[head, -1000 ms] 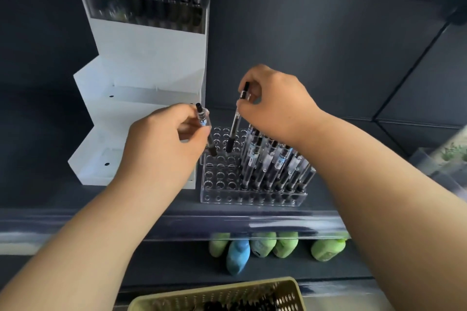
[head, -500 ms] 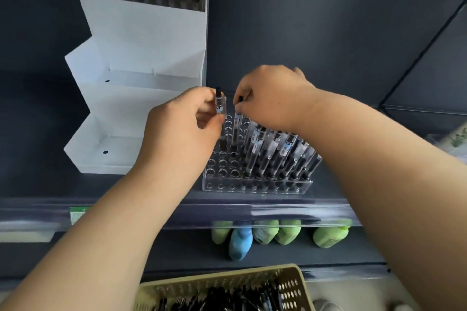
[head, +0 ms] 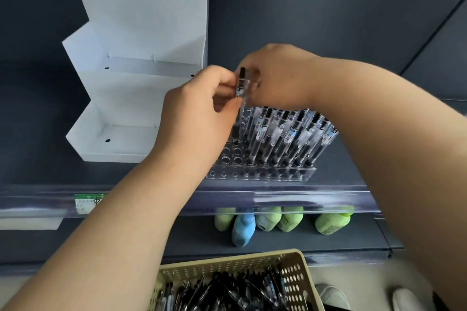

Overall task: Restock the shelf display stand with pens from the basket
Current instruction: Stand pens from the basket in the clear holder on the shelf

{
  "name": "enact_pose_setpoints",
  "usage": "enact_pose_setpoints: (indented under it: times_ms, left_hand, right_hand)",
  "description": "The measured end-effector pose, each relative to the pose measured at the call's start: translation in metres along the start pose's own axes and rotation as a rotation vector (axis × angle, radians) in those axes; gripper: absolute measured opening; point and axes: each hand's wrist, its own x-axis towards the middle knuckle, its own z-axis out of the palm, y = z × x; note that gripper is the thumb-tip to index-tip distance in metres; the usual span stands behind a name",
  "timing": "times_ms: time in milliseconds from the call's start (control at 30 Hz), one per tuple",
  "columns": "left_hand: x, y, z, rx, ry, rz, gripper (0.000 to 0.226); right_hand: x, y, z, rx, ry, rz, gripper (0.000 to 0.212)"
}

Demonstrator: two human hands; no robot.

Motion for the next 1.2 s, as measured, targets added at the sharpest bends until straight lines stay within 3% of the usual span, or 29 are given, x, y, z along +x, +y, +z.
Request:
enact_pose_setpoints:
  times_ms: [67, 133, 267, 667, 900, 1200]
  left_hand:
    - [-0.001, -0.003, 0.004, 0.002, -0.040, -0.011, 0.018]
    - [-0.002, -0.008, 0.008, 0.018, -0.082, -0.035, 0.020]
    - [-0.002, -0.016, 0.016, 0.075, -0.107, -0.083, 0.017]
    - [-0.001, -0.019, 0.026, 0.109, -0.102, -0.095, 0.014]
    - [-0.002, -0.022, 0.020, 0.244, -0.130, -0.095, 0.014]
    - [-0.069, -0.009, -0.013, 0.676, -0.251, 0.192, 0.039]
  right_hand:
    - [-0.008, 0.005, 0.002, 0.098, 0.043, 0.008, 0.036]
    - [-0.015, 0.010, 0.005, 0.208, 0.153, 0.008, 0.044]
    - [-0.023, 0.009, 0.015, 0.348, 0.247, 0.011, 0.039]
    - [-0.019, 0.010, 0.020, 0.267, 0.258, -0.004, 0.038]
    - [-0.042, 0.014, 0.019, 0.309, 0.506, -0.040, 0.037]
    - [-0.124, -0.008, 0.085, 0.221, 0.641, -0.080, 0.035]
